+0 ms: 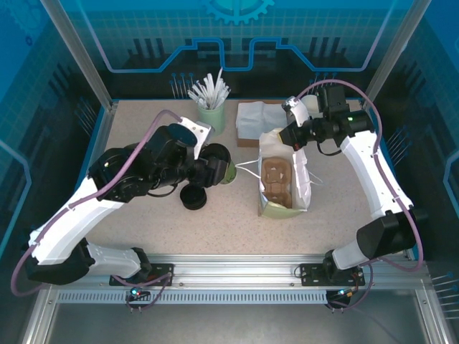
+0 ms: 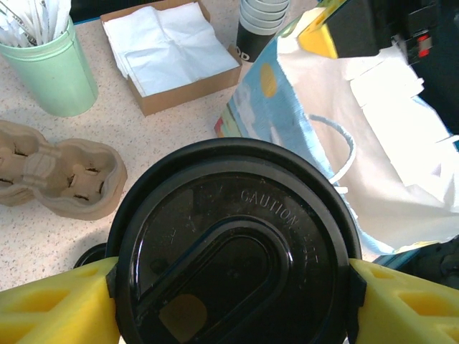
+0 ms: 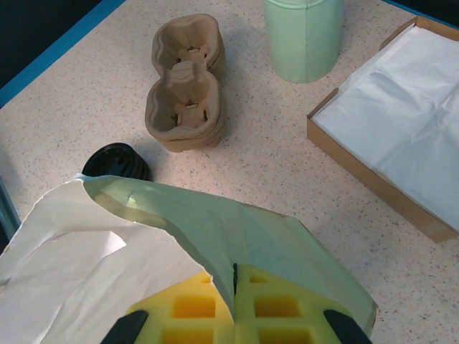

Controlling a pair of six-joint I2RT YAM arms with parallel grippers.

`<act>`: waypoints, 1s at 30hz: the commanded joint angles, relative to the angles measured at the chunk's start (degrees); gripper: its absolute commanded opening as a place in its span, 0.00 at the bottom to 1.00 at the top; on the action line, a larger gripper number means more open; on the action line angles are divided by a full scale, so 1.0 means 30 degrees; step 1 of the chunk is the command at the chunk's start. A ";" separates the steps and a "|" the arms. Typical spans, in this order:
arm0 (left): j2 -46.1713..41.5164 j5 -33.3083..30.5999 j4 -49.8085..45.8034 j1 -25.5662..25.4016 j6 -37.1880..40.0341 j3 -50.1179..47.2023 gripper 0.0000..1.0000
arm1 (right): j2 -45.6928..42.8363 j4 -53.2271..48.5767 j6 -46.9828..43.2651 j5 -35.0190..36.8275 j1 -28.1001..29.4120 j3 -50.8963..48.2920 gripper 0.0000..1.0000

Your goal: Pack the takeout coffee

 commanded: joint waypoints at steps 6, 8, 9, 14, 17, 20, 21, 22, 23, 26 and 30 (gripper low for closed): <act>-0.0274 0.1083 -0.0575 0.0110 0.0770 0.1327 0.73 | -0.0479 -0.0065 0.2903 0.2296 0.0840 0.0931 0.04; -0.0322 0.1117 -0.0567 0.0107 0.0809 0.1423 0.73 | -0.0378 -0.0291 0.3851 0.2633 0.0868 0.1131 0.04; -0.0336 0.1137 -0.0589 0.0099 0.0838 0.1501 0.73 | -0.0339 -0.0480 0.4473 0.3012 0.0975 0.1256 0.04; -0.0363 0.1344 -0.0751 0.0085 0.0927 0.1980 0.73 | -0.0465 -0.0474 0.6910 0.4192 0.1307 0.0955 0.04; -0.0365 0.1582 -0.0750 0.0099 0.0962 0.2256 0.72 | -0.0628 -0.0173 0.8499 0.4883 0.1350 0.0580 0.02; -0.0307 0.1933 -0.0721 0.0107 0.0927 0.2535 0.72 | -0.0715 -0.0035 0.9716 0.5277 0.1546 0.0334 0.02; -0.0278 0.2083 -0.0670 0.0095 0.0913 0.2642 0.72 | -0.0770 0.0060 1.0203 0.5569 0.1688 0.0197 0.01; -0.0221 0.2212 -0.0635 0.0103 0.0898 0.2702 0.72 | -0.0804 0.0020 1.0707 0.5801 0.1748 0.0133 0.00; -0.0133 0.2292 -0.0651 0.0107 0.0888 0.2799 0.72 | -0.0797 -0.0028 1.1056 0.5839 0.1834 0.0089 0.00; 0.0150 0.2369 -0.0617 0.0099 0.0955 0.3038 0.72 | -0.0961 0.0114 1.1852 0.6216 0.2208 -0.0306 0.00; 0.0669 0.2369 -0.0329 0.0105 0.1117 0.3392 0.72 | -0.1240 0.0557 1.2515 0.6220 0.2579 -0.0839 0.00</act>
